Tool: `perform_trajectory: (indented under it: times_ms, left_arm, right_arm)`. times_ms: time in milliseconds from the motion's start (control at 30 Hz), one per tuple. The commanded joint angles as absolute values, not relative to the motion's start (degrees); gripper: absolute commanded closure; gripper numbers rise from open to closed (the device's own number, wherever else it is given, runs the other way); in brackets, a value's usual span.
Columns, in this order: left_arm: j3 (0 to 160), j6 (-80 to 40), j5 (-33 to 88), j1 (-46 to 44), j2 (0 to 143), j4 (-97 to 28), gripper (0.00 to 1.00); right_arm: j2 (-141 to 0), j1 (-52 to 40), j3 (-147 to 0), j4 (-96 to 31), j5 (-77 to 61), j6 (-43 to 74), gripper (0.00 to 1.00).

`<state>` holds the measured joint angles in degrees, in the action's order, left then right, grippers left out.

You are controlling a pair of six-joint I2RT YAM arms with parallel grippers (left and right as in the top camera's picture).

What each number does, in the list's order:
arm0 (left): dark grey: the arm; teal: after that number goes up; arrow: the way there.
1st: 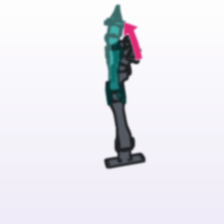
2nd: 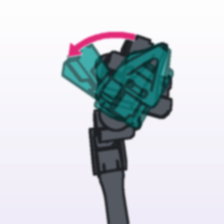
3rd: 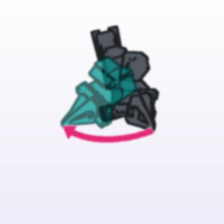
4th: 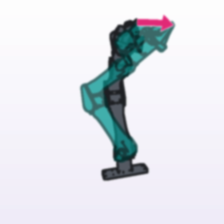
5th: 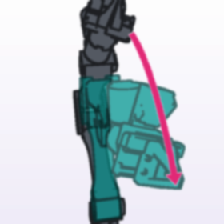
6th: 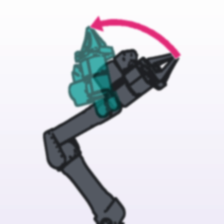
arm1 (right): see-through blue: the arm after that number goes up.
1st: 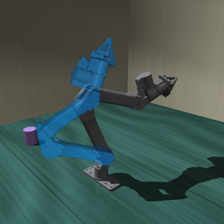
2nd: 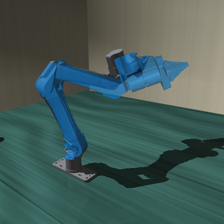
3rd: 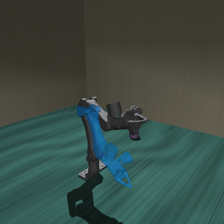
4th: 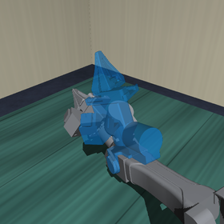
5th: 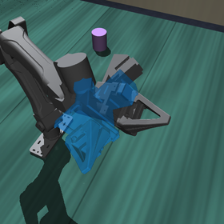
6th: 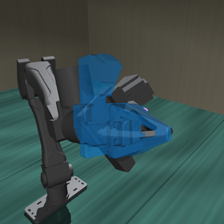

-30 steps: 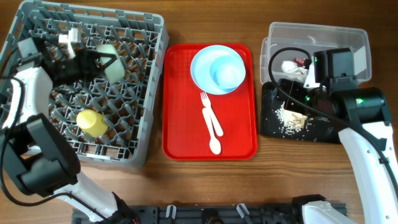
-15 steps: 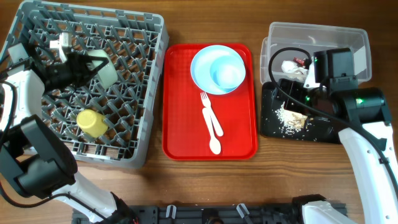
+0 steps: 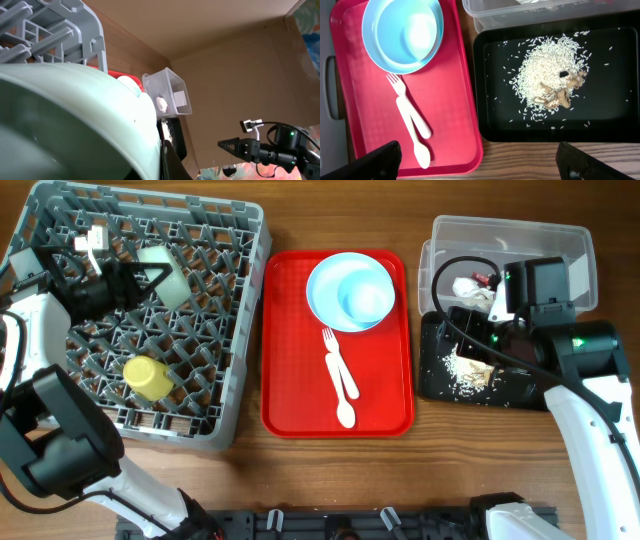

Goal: Sort waste into correct bins and load items into the dishwasher rack
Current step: 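Lower the green cup into the rack and open the left gripper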

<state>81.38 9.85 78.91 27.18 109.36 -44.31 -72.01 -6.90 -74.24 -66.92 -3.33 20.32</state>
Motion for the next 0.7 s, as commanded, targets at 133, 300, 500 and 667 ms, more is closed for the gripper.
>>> perform_trajectory:
  times_ms: [133,300,500,667]
  left_arm:
    - [81.76,11.2,78.98,26.44,112.36,-42.54,0.96]
    - [81.76,11.18,78.98,26.11,113.82,-42.17,0.96]
    - [81.76,11.18,78.37,26.15,113.86,-42.0,0.96]
    - [81.76,11.16,69.3,26.2,113.86,-44.91,0.96]
  right_arm:
    - [-71.79,-6.68,-74.19,-67.11,-2.55,20.99,0.0]
    - [-71.79,-6.68,-74.19,-67.22,-2.55,20.95,0.0]
    - [-71.79,-6.68,-74.19,-67.16,-2.52,20.95,0.0]
    - [-71.79,-6.68,-74.19,-67.61,-2.52,20.95,0.0]
